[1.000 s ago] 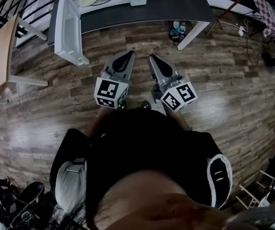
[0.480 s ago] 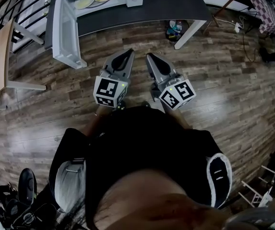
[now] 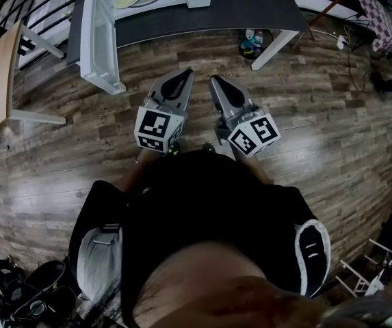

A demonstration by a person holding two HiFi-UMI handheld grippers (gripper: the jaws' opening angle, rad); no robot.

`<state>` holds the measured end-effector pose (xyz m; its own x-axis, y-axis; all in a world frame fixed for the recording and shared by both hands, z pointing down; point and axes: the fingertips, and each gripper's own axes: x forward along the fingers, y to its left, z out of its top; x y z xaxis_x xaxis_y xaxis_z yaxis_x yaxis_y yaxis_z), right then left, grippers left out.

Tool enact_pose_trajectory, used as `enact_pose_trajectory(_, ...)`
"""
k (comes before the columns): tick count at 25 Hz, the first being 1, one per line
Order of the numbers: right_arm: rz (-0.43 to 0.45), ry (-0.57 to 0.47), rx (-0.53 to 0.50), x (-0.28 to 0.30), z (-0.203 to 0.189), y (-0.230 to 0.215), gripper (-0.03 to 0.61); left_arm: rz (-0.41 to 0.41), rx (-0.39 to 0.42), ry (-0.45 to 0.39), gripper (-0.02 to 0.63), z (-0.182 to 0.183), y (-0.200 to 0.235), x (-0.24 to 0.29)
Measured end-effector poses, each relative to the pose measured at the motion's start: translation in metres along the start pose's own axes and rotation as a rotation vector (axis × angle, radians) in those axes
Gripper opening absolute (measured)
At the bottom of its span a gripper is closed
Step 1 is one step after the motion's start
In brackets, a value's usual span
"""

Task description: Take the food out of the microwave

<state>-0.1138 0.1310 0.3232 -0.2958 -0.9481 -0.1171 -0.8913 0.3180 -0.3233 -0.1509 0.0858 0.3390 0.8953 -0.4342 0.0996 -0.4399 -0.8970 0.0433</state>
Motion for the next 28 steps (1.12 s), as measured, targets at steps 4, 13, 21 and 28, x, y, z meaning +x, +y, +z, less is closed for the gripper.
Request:
enact_pose_trajectory(4,0.006,0.003,-0.002,0.004,-0.002,0.003,-0.002,-0.001,0.011,-0.002,0.008,0.001,0.003,-0.002)
enact_pose_trajectory(13,0.011,0.007,0.015,0.008,-0.007,0.0,-0.002,0.015,0.019,0.024,0.008,-0.004,0.011,-0.002)
enact_pose_trajectory(21,0.018,0.01,0.023,0.01,-0.008,-0.01,-0.002,0.025,0.006,0.021,0.006,-0.004,0.011,0.007)
enact_pose_trajectory(28,0.041,0.003,0.008,0.015,0.001,-0.028,-0.002,0.037,0.021,0.004,0.008,0.001,0.011,0.029)
